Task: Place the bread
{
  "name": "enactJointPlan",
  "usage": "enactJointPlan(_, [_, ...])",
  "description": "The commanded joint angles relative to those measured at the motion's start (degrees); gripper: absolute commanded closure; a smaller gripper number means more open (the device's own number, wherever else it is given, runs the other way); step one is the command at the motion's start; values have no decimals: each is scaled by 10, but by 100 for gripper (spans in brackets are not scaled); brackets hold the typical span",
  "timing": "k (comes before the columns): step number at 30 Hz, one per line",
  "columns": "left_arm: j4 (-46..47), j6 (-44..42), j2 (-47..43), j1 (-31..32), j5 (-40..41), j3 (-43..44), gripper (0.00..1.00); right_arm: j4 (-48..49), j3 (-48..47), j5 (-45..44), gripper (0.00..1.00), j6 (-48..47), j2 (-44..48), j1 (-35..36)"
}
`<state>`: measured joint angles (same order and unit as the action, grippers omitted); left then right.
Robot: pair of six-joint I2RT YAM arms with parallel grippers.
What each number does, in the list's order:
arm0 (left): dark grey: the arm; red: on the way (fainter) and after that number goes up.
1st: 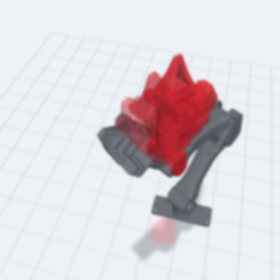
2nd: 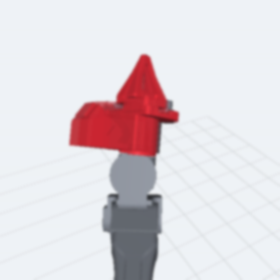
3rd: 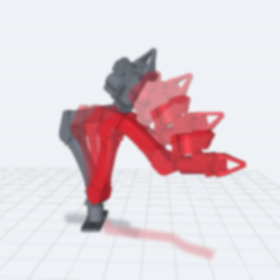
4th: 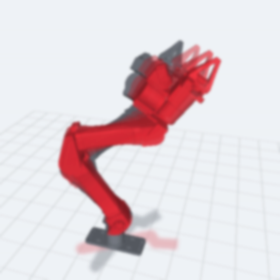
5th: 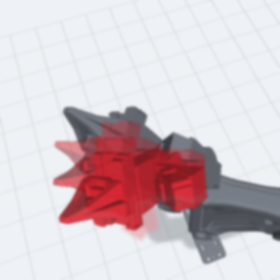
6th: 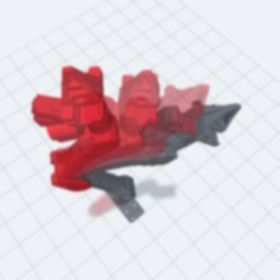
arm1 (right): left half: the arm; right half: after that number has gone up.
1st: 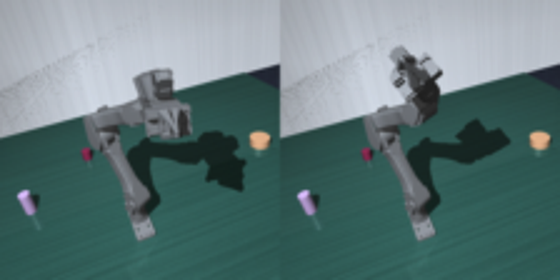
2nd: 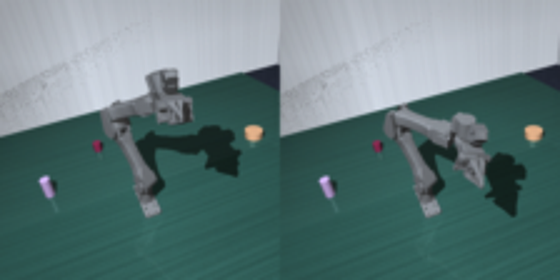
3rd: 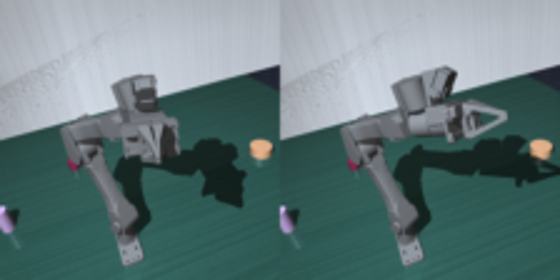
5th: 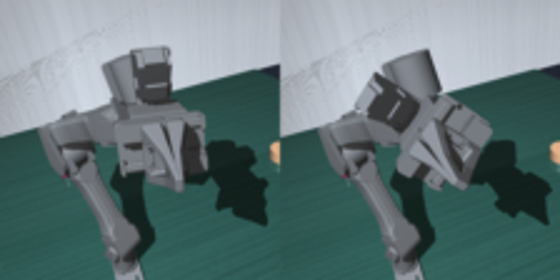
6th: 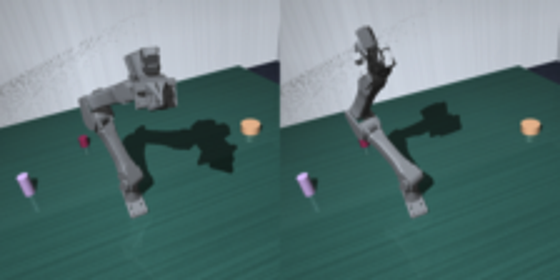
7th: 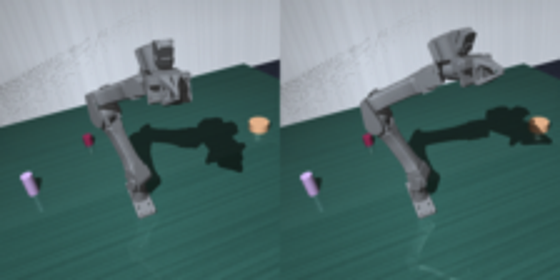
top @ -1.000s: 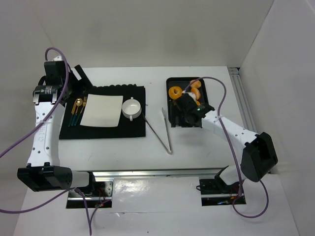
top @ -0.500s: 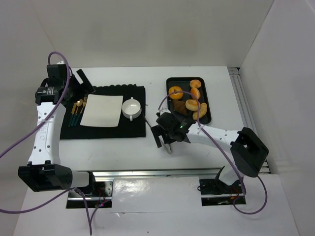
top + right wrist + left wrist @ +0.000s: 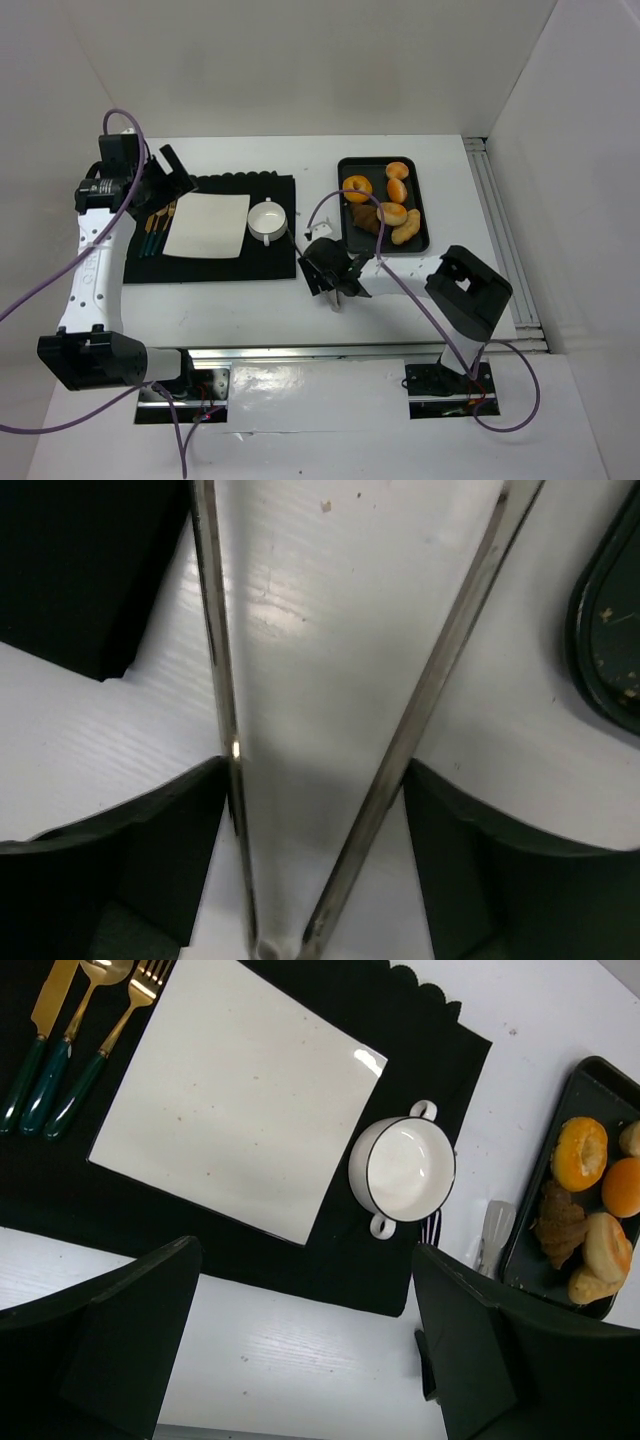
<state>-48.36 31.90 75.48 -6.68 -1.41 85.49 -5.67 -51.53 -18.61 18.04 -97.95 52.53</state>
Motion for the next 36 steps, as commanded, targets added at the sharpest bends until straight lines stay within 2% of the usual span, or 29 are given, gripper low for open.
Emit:
enactJointPlan(1, [23,9,-21,-4,4,-15,0,72,4,-36,23,12,-13,9])
enactJointPlan(2, [34,9,-30,-4,4,-20,0,73,4,-41,31,17,-13,9])
enactJointPlan(4, [41,9,-30,-4,-1,-27,0,54,-2,-59,38,30,-6,16])
enactJointPlan(5, [41,14,-30,-4,-7,-27,0,39,-2,-70,49,39,2,16])
enactJointPlan(8, [41,14,-30,-4,-14,-27,0,-6,4,-104,59,53,58,21])
enactJointPlan(14, [41,9,-24,-4,-19,-16,0,-135,-44,-140,59,60,203,21])
enactJointPlan(16, [41,14,-24,-4,-12,-16,0,-194,-90,-140,59,60,229,-13])
enactJointPlan(19, [48,22,-38,-4,6,-16,0,-262,-153,-111,58,60,229,-76])
enactJointPlan(20, [56,27,-38,-9,6,-16,0,-275,-167,-85,58,60,229,-121])
enactJointPlan(27, [64,16,-29,-9,-5,-3,0,-350,-258,-11,58,49,189,-278])
enactJointPlan(36, [64,16,-17,-9,-18,-3,0,-370,-281,16,57,32,181,-388])
